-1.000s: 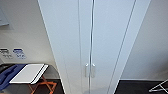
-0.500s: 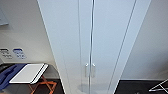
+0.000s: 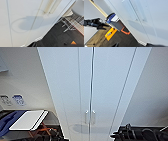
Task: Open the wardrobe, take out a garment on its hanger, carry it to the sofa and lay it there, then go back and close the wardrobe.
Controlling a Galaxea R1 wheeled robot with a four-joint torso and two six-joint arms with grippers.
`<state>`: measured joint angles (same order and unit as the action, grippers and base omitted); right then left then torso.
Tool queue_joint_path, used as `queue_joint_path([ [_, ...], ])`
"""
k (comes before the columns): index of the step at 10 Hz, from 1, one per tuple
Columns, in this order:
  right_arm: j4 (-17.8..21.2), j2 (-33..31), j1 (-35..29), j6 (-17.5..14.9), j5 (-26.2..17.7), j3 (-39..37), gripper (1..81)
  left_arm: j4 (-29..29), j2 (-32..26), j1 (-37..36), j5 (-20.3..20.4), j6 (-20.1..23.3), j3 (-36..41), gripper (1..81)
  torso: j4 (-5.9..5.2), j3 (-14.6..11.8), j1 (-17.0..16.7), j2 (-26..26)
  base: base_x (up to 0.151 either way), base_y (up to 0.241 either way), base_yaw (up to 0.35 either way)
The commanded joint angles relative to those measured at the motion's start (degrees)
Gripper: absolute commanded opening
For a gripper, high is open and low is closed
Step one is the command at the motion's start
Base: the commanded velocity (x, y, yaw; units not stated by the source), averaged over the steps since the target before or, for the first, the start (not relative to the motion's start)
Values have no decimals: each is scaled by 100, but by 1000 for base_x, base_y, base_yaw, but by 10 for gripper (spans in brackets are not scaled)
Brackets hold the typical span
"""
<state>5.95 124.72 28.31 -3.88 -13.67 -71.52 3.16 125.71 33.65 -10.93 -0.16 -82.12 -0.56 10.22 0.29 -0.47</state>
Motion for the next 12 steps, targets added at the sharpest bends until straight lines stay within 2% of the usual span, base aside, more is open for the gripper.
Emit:
queue_joint_path([
  [1,134,590,-1216,405,-540,-650,811,-438,297,-1206,-603,-11,-472,811,0,0,0,0,0,0,0],
  [4,178,1259,-1524,405,-707,-1494,811,-702,798,-1654,-655,-19,-990,811,0,6,6,7,0,0,0],
  [7,152,1585,-1709,414,-822,-1794,811,-755,1351,-1831,-735,-45,-1395,811,0,11,11,11,0,0,0],
  [9,143,1628,-1701,423,-437,-1776,811,-755,1651,-1857,-665,-63,-1561,811,0,15,15,15,0,0,0],
  [10,143,1725,-1717,484,-295,-1811,811,-755,1791,-1866,-499,-142,-1632,811,0,15,18,15,0,0,0],
  [12,143,1980,-1753,616,-234,-2075,811,-755,2028,-1866,-410,-178,-1781,811,0,15,18,18,0,0,0],
])
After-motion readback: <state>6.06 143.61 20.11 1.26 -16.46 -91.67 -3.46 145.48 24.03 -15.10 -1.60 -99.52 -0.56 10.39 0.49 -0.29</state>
